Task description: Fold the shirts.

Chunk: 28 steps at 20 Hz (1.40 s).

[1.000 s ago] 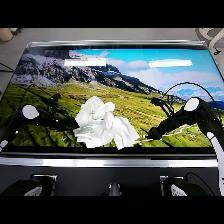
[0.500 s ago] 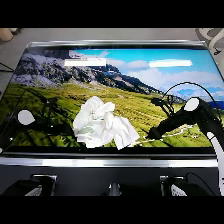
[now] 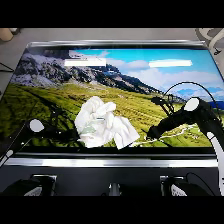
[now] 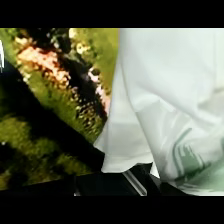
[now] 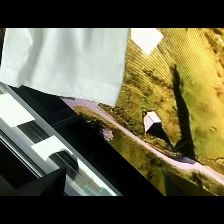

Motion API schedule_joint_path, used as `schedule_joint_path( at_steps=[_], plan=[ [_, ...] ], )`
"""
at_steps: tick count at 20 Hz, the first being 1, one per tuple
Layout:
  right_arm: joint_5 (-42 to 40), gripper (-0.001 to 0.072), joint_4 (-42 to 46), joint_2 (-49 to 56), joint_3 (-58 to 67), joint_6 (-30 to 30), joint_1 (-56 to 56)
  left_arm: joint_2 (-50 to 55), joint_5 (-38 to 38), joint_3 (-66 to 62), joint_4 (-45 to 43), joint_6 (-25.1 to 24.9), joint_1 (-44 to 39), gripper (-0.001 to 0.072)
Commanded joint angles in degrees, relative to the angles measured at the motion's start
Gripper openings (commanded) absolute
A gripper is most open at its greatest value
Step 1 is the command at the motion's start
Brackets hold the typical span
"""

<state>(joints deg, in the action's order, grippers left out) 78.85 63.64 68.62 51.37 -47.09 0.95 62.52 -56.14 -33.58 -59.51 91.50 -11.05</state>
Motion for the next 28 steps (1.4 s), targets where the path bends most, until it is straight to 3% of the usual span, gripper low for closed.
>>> schedule_joint_path(
  at_steps=[1, 3, 5, 6, 8, 9, 10, 21, 27, 28],
  plan=[
    [-0.26, 0.0628, 0.02, 0.02, -0.02, -0.02, -0.04, 4.50, 4.57, 0.76, 5.07, -1.51, -1.29, 0.0502],
    [-0.15, 0.0625, 0.00, 0.02, -0.02, -0.02, -0.04, 6.40, 6.56, 0.74, 6.21, -1.55, -2.32, 0.0385],
    [-0.02, 0.0617, 0.00, 0.02, -0.02, -0.02, -0.04, 6.86, 9.07, 0.72, 6.54, -1.55, -2.60, 0.0361],
    [0.02, 0.0616, 0.00, 0.02, -0.02, -0.02, -0.04, 6.97, 10.08, 0.72, 6.54, -1.53, -2.60, 0.0282],
    [-0.20, 0.0616, 0.02, 0.09, -0.09, -0.07, -0.04, 7.10, 11.28, 0.74, 6.54, -1.46, -2.60, 0.0247],
    [-0.59, 0.0616, 0.00, 0.35, -0.20, -0.24, -0.04, 7.10, 11.26, 0.74, 6.54, -1.53, -2.60, 0.0101],
    [-0.94, 0.0616, -0.09, 0.96, -0.20, -0.57, -0.04, 7.04, 11.15, 0.74, 6.54, -1.53, -2.60, 0.0027],
    [-4.04, 0.0610, -12.11, 18.73, -0.20, 0.66, -0.17, 1.68, 7.52, -0.17, 6.62, -1.53, -2.64, 0.0027],
    [-6.47, 0.0599, -15.28, 20.48, -0.20, 1.27, -4.35, 1.27, 8.74, -0.20, 6.60, -1.55, -3.93, 0.0026],
    [-7.10, 0.0523, -15.28, 20.48, -0.17, 1.20, -6.14, 1.27, 9.07, -0.20, 6.60, -1.55, -4.35, 0.0027]
  ],
)
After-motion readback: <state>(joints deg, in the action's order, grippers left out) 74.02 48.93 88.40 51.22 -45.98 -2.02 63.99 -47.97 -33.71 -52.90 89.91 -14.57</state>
